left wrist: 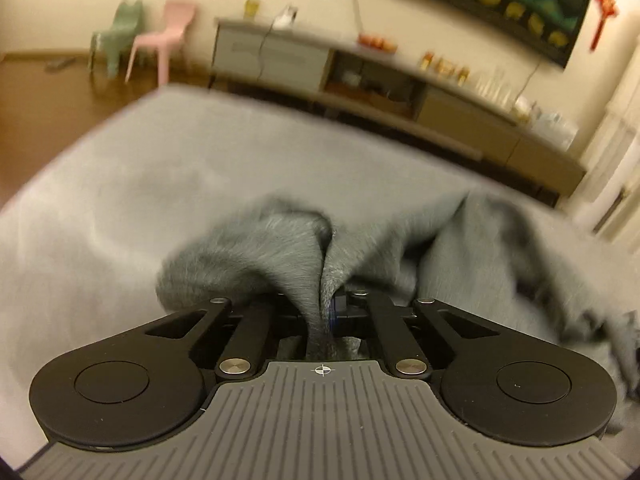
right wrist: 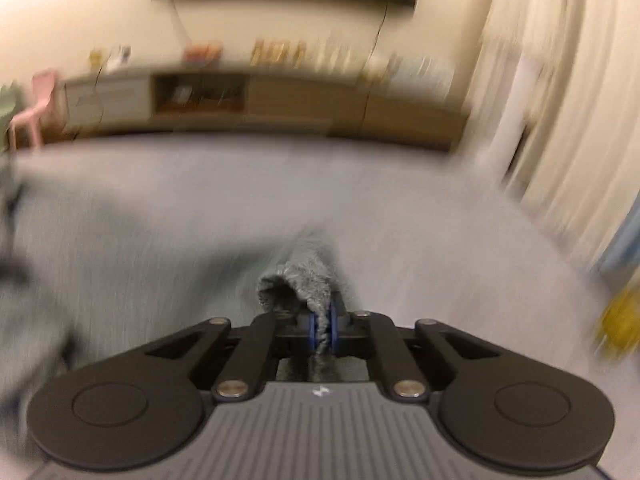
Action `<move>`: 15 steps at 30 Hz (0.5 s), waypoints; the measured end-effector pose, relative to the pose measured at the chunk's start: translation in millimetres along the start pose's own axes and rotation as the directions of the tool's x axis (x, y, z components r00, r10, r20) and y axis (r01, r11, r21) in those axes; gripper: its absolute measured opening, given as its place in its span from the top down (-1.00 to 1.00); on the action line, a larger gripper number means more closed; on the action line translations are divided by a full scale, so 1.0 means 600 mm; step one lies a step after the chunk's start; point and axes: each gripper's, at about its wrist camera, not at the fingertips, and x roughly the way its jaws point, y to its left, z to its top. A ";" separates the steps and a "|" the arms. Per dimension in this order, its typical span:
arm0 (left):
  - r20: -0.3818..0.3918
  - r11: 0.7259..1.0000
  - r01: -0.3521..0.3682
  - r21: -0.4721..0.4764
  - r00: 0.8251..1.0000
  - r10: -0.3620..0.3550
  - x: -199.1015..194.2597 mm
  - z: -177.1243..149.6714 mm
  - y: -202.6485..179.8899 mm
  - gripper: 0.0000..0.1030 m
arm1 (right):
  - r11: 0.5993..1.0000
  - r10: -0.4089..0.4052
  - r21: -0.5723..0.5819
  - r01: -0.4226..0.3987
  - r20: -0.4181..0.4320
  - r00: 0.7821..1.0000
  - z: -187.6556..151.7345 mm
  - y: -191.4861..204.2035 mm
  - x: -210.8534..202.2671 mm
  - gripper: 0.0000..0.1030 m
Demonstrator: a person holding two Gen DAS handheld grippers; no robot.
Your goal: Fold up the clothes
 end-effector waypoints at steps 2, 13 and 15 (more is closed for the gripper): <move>0.077 0.997 0.049 -0.057 0.996 -0.044 -0.043 0.041 0.018 1.00 | 0.997 -0.069 0.045 0.064 0.121 0.990 0.071 -0.034 -0.018 0.89; -0.019 0.978 -0.061 -0.197 0.998 0.058 0.024 0.093 0.101 0.21 | 0.993 -0.047 0.113 0.037 0.092 0.995 0.108 -0.005 0.019 -0.49; 0.017 0.969 -0.029 -0.244 0.999 0.034 -0.012 0.054 0.123 -0.32 | 0.990 0.135 0.020 -0.137 0.081 0.988 0.028 0.052 -0.032 -0.53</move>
